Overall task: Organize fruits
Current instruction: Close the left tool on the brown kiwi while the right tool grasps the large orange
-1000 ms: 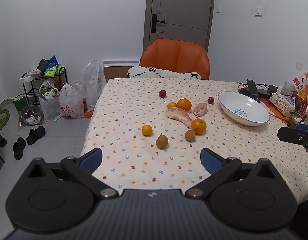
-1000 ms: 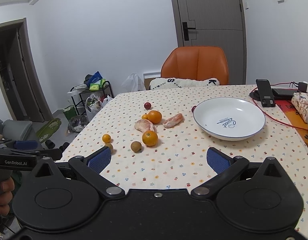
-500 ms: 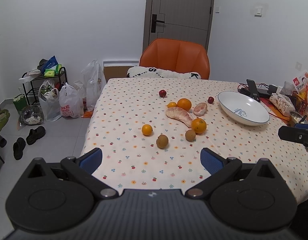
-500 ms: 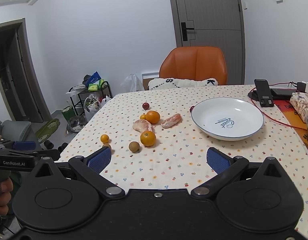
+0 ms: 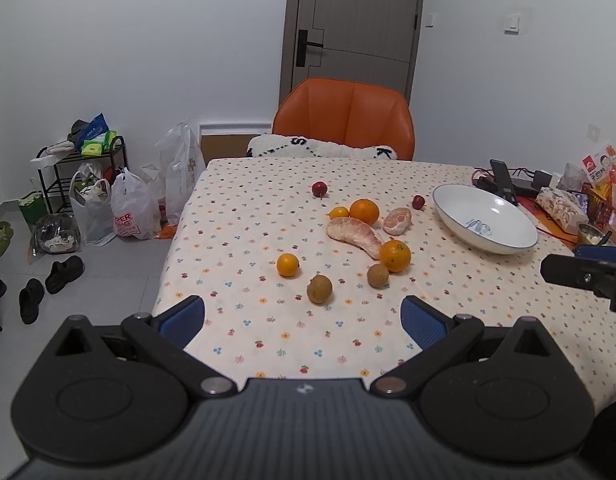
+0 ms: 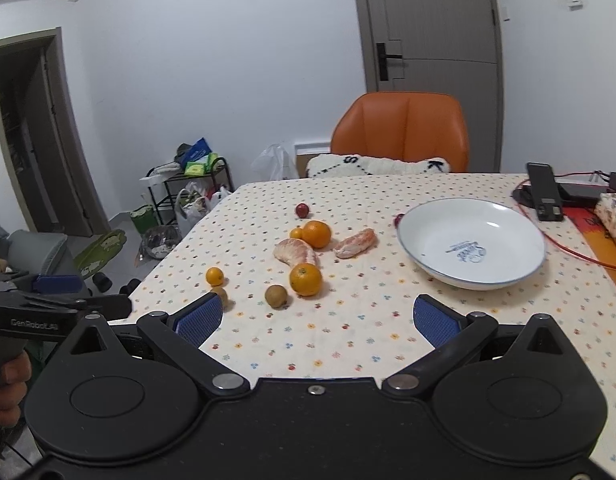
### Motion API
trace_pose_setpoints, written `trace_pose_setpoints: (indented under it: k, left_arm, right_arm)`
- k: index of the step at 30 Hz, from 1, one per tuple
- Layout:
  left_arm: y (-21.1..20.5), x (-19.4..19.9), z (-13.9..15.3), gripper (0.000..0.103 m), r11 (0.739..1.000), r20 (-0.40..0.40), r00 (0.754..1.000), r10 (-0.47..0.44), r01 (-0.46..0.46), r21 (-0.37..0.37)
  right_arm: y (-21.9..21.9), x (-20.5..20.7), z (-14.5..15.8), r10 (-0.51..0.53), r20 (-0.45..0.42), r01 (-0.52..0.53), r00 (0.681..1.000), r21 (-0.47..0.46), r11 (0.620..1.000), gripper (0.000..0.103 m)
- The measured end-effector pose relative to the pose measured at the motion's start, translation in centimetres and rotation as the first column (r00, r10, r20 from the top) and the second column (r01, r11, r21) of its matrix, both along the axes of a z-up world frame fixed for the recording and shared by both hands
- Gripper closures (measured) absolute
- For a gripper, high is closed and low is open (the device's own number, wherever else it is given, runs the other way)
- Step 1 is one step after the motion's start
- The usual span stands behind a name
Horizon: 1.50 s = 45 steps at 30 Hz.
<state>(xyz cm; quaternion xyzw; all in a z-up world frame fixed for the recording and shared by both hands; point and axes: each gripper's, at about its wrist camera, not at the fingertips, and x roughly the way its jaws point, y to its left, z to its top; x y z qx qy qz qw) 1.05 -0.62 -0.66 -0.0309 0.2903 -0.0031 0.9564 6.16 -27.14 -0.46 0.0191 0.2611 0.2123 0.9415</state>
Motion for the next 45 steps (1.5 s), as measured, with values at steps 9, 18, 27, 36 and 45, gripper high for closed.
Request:
trace_pose_setpoints:
  k: [9,18,27,36,45]
  left_arm:
    - [0.2,2.0,-1.5,0.0,1.0,-0.001,1.0,-0.006,0.006,-0.01]
    - [0.2,4.1,-2.7,0.002,1.0,-0.002,1.0,-0.003,0.003,-0.031]
    - [-0.3,6.8,-4.2,0.016,0.999,-0.018,1.0,-0.008,0.007,-0.048]
    - [-0.4,10.7,-6.5,0.042,0.997,-0.085,0.996,-0.005,-0.001,-0.077]
    - [-0.9,12.7,-7.9,0.074,0.997,-0.119,0.993,-0.007,-0.002,-0.074]
  right_arm:
    - [1.4,2.2,-1.9,0.071,-0.055,-0.07,0.996,0.023,0.997,0.0]
    - [1.7,4.6,-3.3,0.084,-0.081,-0.078,0.993,0.075,0.994,0.0]
    - [2.0,6.9,-4.4,0.095,-0.081,-0.087,0.992,0.09,0.992,0.006]
    - [3.3,11.0,-6.0,0.113,-0.102,-0.102,0.988,0.109,0.989,0.022]
    - [4.3,13.7,-7.2,0.134,-0.125,-0.12,0.983,0.114,0.986,0.033]
